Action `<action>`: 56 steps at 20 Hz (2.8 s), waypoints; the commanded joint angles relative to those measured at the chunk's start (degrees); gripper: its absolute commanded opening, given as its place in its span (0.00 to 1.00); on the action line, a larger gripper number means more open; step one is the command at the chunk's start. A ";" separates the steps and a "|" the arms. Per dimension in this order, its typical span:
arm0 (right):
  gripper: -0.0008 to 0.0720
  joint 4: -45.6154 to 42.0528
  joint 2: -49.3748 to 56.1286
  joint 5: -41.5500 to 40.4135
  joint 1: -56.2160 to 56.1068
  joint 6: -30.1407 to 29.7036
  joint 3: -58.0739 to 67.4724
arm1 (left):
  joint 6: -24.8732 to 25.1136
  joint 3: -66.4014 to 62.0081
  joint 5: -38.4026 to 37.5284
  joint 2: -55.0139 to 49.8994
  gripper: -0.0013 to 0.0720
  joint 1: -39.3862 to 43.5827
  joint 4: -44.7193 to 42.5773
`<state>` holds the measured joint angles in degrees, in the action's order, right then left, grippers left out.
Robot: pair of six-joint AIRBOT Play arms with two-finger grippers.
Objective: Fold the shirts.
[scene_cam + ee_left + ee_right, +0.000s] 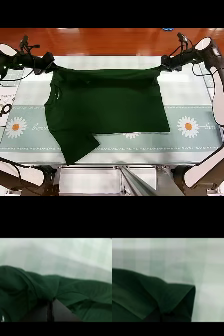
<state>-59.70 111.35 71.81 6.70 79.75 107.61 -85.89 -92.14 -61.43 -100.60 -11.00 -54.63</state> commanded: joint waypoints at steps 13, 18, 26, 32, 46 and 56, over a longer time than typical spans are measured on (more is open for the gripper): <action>0.04 -4.42 5.66 16.35 -0.44 -0.87 0.22 | 5.77 4.55 -20.24 -0.81 0.04 -2.91 -6.58; 0.52 -8.57 6.56 17.11 -0.28 4.83 0.24 | 5.70 4.55 -24.04 -1.27 0.22 -2.89 -7.52; 0.58 -24.52 -10.95 20.92 7.69 10.71 -13.22 | 3.58 18.45 -25.00 14.58 0.71 -7.96 -15.52; 0.58 -0.09 -39.63 -7.10 22.82 1.22 -61.07 | 9.79 58.49 -13.84 40.79 0.71 -26.45 1.01; 0.58 14.34 -46.99 -7.56 27.04 -11.19 -75.89 | 10.23 72.35 -8.17 39.23 0.71 -22.84 -0.57; 0.58 7.13 -46.99 -3.37 28.59 -6.71 -75.91 | 14.97 70.44 -4.55 34.25 0.04 -14.56 4.76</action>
<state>-47.09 64.42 66.39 34.68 69.45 31.75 -72.40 -20.84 -67.00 -66.11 -26.57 -50.63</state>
